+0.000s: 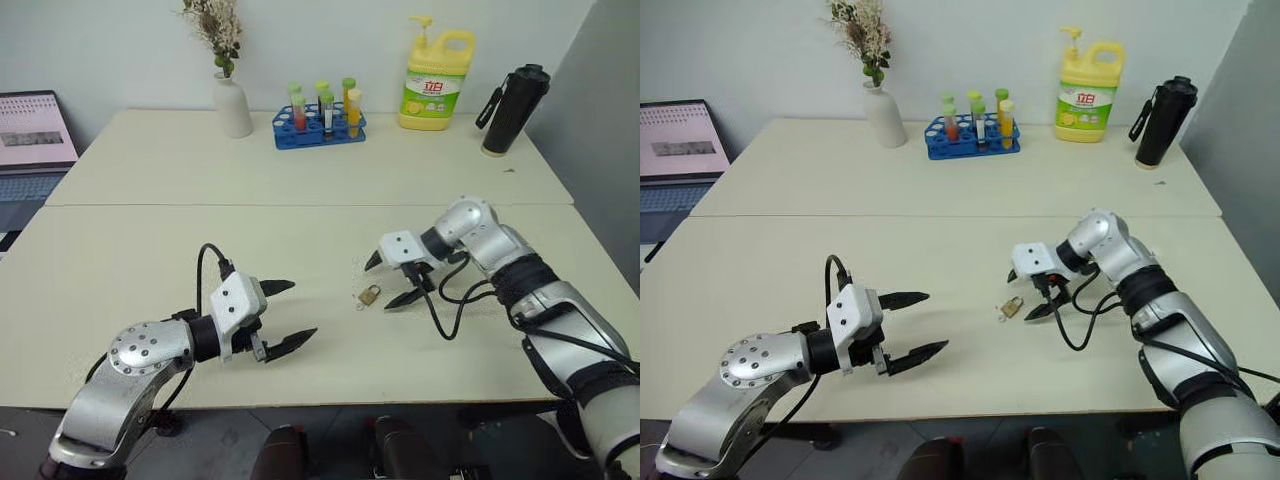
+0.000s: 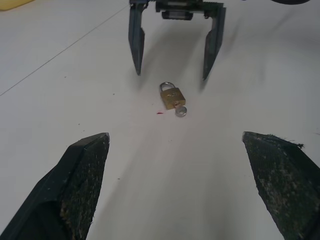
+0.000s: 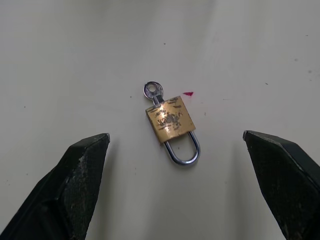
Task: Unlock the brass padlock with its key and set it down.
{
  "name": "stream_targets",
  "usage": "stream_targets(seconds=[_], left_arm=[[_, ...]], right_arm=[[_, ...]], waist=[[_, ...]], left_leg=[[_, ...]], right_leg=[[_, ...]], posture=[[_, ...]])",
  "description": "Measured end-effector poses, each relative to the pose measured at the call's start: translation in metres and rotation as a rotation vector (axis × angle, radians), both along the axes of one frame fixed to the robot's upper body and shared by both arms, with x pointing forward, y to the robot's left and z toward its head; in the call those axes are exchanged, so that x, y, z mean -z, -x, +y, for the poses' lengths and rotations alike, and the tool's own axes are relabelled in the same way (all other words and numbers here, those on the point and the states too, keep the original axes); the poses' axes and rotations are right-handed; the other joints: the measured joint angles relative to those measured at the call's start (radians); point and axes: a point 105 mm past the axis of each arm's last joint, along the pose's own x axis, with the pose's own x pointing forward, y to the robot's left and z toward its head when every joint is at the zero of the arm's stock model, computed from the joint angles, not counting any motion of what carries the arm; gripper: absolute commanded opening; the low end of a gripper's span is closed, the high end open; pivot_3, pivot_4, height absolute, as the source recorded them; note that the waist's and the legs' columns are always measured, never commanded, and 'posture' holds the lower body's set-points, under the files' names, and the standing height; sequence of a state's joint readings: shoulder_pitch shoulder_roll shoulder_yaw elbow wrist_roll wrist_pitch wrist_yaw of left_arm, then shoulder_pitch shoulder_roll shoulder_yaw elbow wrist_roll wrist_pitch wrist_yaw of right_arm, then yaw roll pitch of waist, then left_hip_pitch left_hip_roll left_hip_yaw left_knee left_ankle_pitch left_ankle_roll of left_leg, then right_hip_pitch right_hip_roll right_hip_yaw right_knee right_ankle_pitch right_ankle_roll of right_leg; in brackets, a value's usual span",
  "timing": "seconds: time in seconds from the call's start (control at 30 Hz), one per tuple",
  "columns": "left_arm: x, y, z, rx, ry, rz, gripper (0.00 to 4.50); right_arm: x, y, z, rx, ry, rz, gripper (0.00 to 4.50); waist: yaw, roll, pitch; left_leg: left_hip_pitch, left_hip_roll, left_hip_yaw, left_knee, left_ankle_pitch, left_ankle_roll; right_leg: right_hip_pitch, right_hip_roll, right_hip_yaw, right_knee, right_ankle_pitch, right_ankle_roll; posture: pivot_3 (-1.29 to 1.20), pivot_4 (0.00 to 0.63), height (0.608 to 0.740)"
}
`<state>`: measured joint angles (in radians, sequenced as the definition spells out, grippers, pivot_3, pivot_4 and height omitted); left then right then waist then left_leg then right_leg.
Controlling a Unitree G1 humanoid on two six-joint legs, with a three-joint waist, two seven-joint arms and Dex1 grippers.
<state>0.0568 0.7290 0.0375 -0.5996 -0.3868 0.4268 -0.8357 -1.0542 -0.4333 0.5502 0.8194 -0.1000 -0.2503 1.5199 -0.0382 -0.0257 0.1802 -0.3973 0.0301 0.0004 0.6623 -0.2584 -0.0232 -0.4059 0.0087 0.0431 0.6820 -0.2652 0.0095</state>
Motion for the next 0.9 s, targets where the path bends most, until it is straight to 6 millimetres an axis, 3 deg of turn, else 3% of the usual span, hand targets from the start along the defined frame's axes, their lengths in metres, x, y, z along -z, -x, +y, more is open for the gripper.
stream_targets(seconds=[0.3, 0.4, 0.6, 0.7, 0.9], left_arm=[[0.0064, 0.004, 0.0089, -0.044, -0.051, 0.002, 4.47], [0.0053, 0.0036, 0.0089, -0.042, -0.057, -0.012, 4.5], [0.0052, 0.0024, 0.0091, -0.042, -0.07, -0.027, 4.5], [0.006, 0.0022, 0.0084, -0.039, -0.075, -0.028, 4.5], [0.0063, 0.0013, 0.0086, -0.038, -0.08, -0.04, 4.5]], right_arm=[[0.011, 0.0002, 0.0117, -0.063, 0.038, 0.011, 4.5], [0.0101, -0.0023, 0.0106, -0.067, 0.062, 0.001, 4.01], [0.0103, -0.0051, 0.0082, -0.07, 0.1, -0.006, 1.82], [0.0107, -0.0052, 0.0077, -0.078, 0.106, -0.012, 0.94], [0.0104, -0.0053, 0.0079, -0.085, 0.107, -0.02, 0.93]], waist=[[0.008, 0.001, 0.001], [0.008, 0.001, 0.001], [0.006, 0.001, 0.001], [0.006, 0.001, 0.001], [0.006, 0.001, 0.001]], left_leg=[[0.0, -0.001, 0.0, 0.0, 0.0, 0.0], [0.0, 0.0, 0.0, 0.0, 0.0, 0.0], [0.001, 0.0, 0.0, 0.0, 0.0, 0.0], [0.002, 0.0, 0.0, 0.0, 0.0, 0.0], [0.002, 0.0, 0.001, 0.0, 0.0, 0.0]], right_leg=[[0.0, 0.0, 0.0, 0.0, 0.0, 0.0], [0.0, 0.0, 0.0, 0.0, 0.0, 0.0], [0.001, 0.0, 0.0, 0.0, 0.0, 0.0], [0.001, 0.0, 0.0, 0.0, 0.0, 0.0], [0.001, 0.0, 0.0, 0.001, 0.0, -0.001]], posture=[[0.0, 0.15, 0.74], [0.0, 0.15, 0.74], [0.0, 0.15, 0.74], [0.0, 0.15, 0.74], [0.0, 0.15, 0.74]])
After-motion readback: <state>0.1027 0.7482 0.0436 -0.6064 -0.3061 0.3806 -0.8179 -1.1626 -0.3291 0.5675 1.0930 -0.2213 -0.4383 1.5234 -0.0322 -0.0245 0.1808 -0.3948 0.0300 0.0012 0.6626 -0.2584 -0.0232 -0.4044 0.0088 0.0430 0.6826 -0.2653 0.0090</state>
